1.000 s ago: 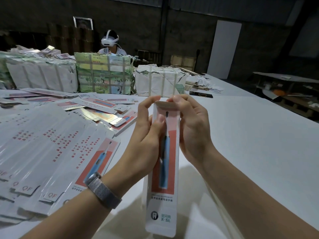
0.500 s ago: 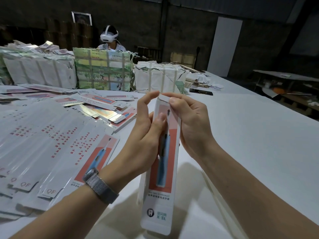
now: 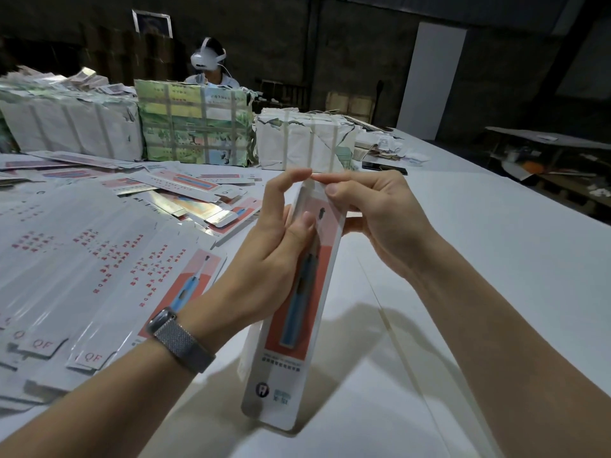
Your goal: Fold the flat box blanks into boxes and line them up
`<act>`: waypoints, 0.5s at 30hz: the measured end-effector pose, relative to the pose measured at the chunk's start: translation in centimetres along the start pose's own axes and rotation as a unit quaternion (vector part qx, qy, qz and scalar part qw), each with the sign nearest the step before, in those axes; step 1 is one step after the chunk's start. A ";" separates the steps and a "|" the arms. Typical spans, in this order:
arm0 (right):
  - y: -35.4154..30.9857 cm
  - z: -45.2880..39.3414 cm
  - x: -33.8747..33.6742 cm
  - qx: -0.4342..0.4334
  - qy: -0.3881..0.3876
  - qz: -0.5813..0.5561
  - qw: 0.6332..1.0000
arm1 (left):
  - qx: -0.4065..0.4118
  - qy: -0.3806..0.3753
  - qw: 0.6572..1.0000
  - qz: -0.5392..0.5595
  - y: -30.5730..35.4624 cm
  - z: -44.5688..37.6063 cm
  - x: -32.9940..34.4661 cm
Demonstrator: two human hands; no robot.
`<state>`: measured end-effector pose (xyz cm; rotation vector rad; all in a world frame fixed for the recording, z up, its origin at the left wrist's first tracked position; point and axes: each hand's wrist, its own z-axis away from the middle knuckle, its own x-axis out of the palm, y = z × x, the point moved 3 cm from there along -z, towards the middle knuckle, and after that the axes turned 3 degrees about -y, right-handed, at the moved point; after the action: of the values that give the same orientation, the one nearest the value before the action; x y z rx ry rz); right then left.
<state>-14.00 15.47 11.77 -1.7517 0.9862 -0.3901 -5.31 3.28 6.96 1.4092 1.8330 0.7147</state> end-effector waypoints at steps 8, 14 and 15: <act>-0.1 0.4 0.8 -0.044 -0.026 0.012 0.999 | -0.016 0.046 0.998 0.029 0.5 -0.1 0.0; -0.1 0.6 1.9 -0.027 -0.040 -0.009 0.999 | -0.039 0.079 0.995 0.037 0.8 -0.2 -0.5; -0.3 0.6 2.1 -0.029 -0.044 -0.012 0.999 | -0.037 0.084 0.995 0.040 0.8 -0.2 -0.5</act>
<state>-12.19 14.29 11.36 -1.8177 0.9228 -0.2995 -4.87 3.00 7.81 1.4170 1.8658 0.9570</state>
